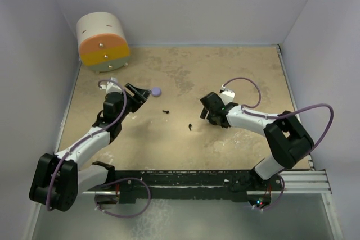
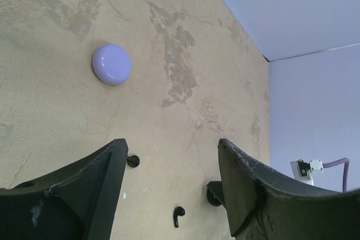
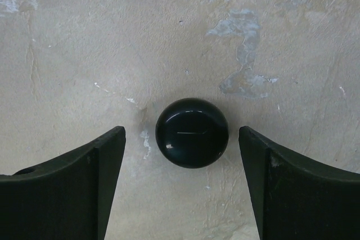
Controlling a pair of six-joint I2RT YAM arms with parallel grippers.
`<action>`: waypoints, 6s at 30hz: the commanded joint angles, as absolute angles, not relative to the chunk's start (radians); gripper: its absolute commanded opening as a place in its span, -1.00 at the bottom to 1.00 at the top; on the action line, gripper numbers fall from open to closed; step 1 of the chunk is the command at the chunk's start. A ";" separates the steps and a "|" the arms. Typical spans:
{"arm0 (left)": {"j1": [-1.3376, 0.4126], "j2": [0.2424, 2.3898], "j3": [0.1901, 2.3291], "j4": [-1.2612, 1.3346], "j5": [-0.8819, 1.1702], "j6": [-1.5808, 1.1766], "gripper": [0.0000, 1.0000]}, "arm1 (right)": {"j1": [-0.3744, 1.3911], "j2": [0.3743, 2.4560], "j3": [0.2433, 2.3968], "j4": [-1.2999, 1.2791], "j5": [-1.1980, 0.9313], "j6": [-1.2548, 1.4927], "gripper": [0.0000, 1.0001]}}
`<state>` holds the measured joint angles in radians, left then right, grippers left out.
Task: Insert the wireless bluetooth earbuds into the charging case
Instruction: Pick up the charging case at the center of the board.
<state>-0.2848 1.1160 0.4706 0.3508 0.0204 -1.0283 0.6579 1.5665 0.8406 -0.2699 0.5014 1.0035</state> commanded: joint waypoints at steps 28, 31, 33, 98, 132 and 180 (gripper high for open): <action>-0.289 1.075 0.433 0.382 0.028 -1.012 0.27 | 0.647 1.612 0.804 -0.254 0.462 0.933 0.44; -0.290 1.067 0.426 0.383 0.032 -1.015 0.27 | 0.649 1.614 0.806 -0.265 0.459 0.935 0.43; -0.290 1.061 0.420 0.387 0.032 -1.018 0.27 | 0.653 1.615 0.808 -0.277 0.460 0.938 0.42; -0.288 1.482 0.449 0.939 0.391 -1.204 0.32 | 0.770 1.673 1.146 0.186 -0.006 -0.065 -1.00; -0.348 1.535 0.442 1.034 0.317 -1.221 0.11 | 0.828 1.741 1.230 0.092 -0.114 -0.116 -1.00; -0.354 1.529 0.386 1.127 0.284 -1.283 -1.00 | 0.818 1.761 1.285 0.106 -0.196 -0.036 -0.58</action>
